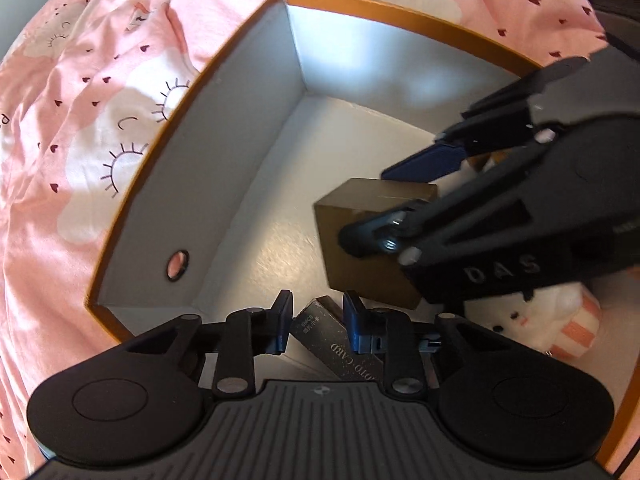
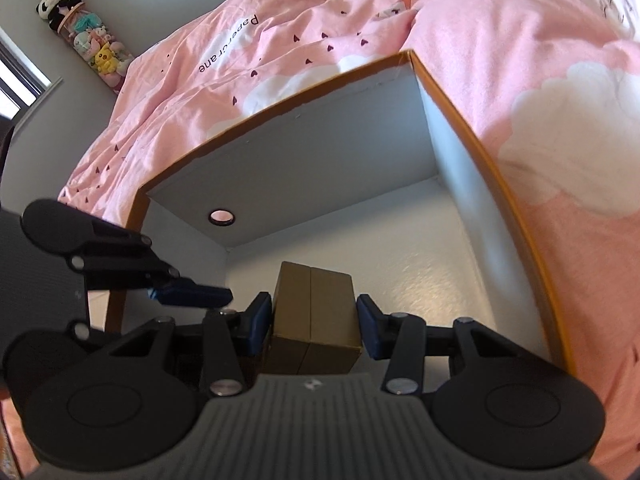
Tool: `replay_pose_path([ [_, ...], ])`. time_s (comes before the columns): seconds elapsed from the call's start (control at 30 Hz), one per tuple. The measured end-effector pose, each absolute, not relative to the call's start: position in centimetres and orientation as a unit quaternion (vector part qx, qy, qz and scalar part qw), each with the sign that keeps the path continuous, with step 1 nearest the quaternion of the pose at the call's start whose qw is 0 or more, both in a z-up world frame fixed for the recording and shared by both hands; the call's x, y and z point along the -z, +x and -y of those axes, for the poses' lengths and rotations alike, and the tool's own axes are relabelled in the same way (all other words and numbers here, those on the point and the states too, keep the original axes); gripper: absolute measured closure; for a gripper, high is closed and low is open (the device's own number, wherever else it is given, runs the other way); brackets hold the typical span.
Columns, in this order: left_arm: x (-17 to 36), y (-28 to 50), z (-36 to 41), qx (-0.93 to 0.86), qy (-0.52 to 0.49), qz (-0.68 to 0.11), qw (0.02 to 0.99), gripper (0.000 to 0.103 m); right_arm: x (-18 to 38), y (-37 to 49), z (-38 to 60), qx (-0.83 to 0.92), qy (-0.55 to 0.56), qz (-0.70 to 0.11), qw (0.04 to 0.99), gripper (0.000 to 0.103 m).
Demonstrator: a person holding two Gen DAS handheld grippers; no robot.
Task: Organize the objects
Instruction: 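Lower the brown kraft box into the orange box and open the right gripper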
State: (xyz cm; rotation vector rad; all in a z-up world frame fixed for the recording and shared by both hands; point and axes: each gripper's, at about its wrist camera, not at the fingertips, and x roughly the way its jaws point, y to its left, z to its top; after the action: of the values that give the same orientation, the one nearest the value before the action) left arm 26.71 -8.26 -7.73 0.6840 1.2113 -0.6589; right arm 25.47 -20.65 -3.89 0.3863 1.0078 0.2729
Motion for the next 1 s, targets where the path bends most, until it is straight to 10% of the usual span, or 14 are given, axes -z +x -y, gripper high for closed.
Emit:
replay_pose_path([
  [0.4,8.2,24.2,8.3,0.244,0.362,-0.528,0.729,0.074,4.6,25.3,19.8,-0.152,0.214,-0.504,0.823,0.055],
  [1.0,-0.4,20.4,-1.8,0.141,0.035,-0.448,0.882,0.067,3.9,24.9,18.4,-0.158,0.150,-0.537,0.815,0.052],
])
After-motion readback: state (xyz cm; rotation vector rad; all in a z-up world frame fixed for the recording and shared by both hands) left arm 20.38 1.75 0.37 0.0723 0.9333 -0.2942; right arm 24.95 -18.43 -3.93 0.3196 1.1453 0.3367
